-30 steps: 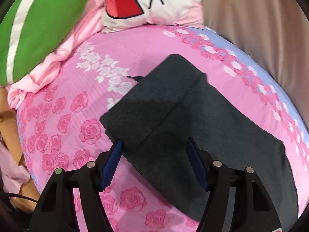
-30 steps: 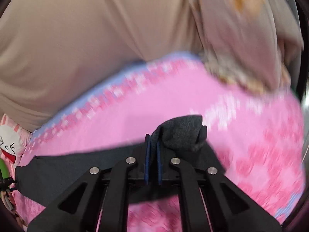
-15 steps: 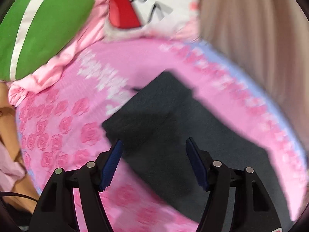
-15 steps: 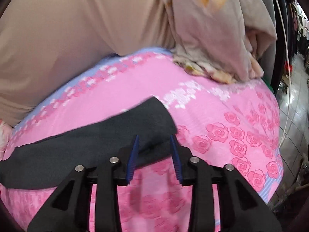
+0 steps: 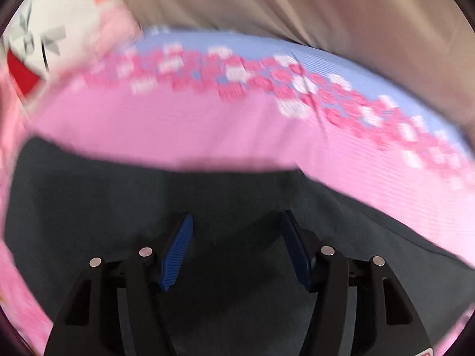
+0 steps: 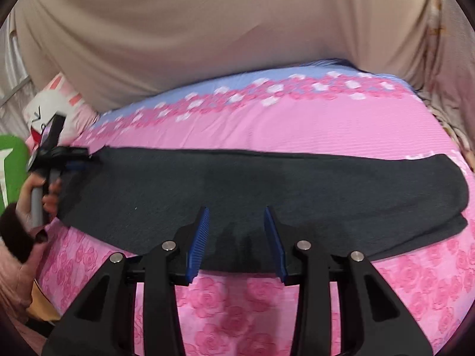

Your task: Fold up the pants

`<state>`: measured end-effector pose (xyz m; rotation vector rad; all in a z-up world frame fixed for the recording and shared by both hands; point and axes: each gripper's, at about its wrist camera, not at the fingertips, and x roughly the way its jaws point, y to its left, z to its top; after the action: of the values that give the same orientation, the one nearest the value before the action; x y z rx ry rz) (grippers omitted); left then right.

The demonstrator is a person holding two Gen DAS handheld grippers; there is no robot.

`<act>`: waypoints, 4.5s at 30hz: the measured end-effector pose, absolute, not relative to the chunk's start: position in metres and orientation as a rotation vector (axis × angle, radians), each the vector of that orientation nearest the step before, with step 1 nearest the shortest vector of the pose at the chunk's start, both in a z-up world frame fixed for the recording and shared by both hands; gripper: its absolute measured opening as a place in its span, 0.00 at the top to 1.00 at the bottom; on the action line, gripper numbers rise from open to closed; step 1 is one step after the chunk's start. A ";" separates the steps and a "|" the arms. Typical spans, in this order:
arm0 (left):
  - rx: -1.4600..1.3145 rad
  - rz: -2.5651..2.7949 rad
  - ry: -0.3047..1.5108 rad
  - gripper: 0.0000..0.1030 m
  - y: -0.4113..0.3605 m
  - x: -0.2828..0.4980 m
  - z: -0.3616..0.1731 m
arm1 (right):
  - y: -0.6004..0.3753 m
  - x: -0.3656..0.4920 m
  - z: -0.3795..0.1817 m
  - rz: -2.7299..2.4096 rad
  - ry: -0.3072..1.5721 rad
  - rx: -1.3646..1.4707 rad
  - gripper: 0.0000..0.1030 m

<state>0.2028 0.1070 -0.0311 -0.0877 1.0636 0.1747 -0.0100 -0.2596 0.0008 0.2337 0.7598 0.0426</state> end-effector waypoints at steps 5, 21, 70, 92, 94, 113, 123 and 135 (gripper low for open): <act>-0.157 0.144 1.071 0.43 0.121 0.213 -0.022 | -0.246 0.004 0.004 0.066 0.761 0.204 0.64; -0.405 0.456 0.974 0.29 0.279 0.066 -0.026 | -0.283 -0.010 -0.015 -0.046 0.764 0.234 0.49; -0.009 0.273 0.950 0.16 0.086 0.073 -0.025 | -0.254 0.095 -0.035 0.155 0.957 0.081 0.82; 0.000 0.175 0.933 0.16 0.061 0.068 -0.015 | -0.255 0.049 -0.045 -0.051 0.886 0.047 0.61; 0.015 0.159 0.933 0.16 0.050 0.065 -0.014 | -0.274 0.030 -0.041 -0.056 0.854 0.141 0.61; 0.137 0.104 0.916 0.16 -0.032 0.034 -0.014 | -0.497 -0.126 -0.038 -0.563 0.680 0.517 0.60; 0.170 0.115 0.889 0.16 -0.061 0.030 -0.014 | -0.523 -0.087 -0.053 -0.466 0.753 0.538 0.87; 0.166 0.122 0.902 0.16 -0.066 0.035 -0.016 | -0.545 -0.124 -0.058 -0.508 0.769 0.563 0.70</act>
<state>0.0353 -0.0658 -0.0165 0.1657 0.9022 0.1218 -0.1243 -0.5451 -0.0582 0.5634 0.7694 -0.5079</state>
